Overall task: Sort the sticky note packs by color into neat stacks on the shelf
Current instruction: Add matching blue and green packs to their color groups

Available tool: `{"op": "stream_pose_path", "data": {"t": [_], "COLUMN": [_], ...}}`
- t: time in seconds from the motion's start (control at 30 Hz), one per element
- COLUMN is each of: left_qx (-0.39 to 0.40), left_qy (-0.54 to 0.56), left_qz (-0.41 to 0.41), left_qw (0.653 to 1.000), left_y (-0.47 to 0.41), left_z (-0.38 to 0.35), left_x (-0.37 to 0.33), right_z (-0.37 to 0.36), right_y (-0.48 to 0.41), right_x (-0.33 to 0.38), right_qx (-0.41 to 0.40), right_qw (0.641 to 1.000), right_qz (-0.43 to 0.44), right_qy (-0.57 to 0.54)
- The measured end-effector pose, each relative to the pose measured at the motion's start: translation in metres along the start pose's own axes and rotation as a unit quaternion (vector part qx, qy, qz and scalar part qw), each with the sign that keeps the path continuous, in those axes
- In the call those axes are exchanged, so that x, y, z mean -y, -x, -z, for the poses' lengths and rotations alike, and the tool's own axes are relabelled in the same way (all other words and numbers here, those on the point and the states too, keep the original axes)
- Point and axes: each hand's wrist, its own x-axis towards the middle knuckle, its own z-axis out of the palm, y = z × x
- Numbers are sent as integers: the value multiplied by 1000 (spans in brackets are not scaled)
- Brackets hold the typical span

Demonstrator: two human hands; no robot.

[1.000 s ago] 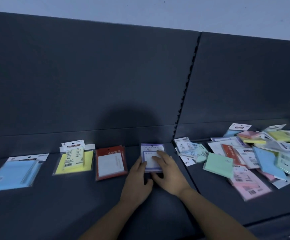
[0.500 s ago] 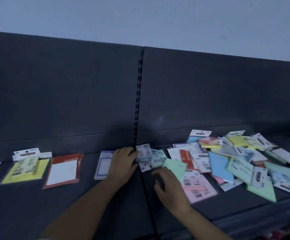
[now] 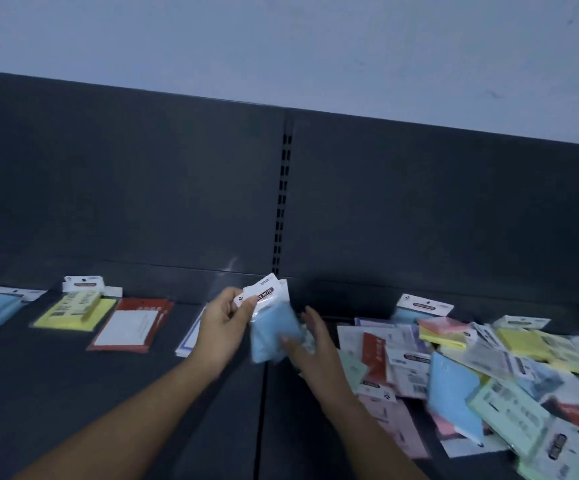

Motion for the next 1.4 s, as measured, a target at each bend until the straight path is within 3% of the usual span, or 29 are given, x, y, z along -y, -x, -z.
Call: {"op": "stream_pose_path", "data": {"t": [0.1, 0.2, 0.3, 0.4, 0.53, 0.73, 1.0, 1.27, 1.4], "left_qx": [-41, -82, -35, -14, -113, -217, -170, -112, -83], "left_qy": [62, 111, 138, 117, 125, 107, 73, 36, 36], "left_qz": [64, 143, 206, 212, 213, 240, 247, 283, 255], "left_qw": [995, 980, 968, 970, 963, 940, 951, 952, 963], "left_y": [20, 40, 63, 84, 102, 129, 125, 59, 13], "left_z": [21, 50, 89, 132, 205, 337, 445, 473, 472], "left_x": [-15, -23, -30, -36, -33, -18, 1, 34, 36], "right_z": [-30, -68, -109, -158, -231, -354, -440, -453, -462], "right_y": [1, 12, 21, 31, 51, 78, 83, 28, -11], "right_x": [8, 10, 18, 28, 43, 55, 61, 46, 44], "right_qx": [56, 62, 62, 72, 85, 110, 214, 156, 116], "right_qw": [998, 991, 976, 977, 983, 974, 955, 982, 993], "right_qz": [-1, -32, -74, -88, -62, -119, -148, -104, -26], "right_qy": [-42, -118, -193, -179, -150, -157, -142, -33, 27]}}
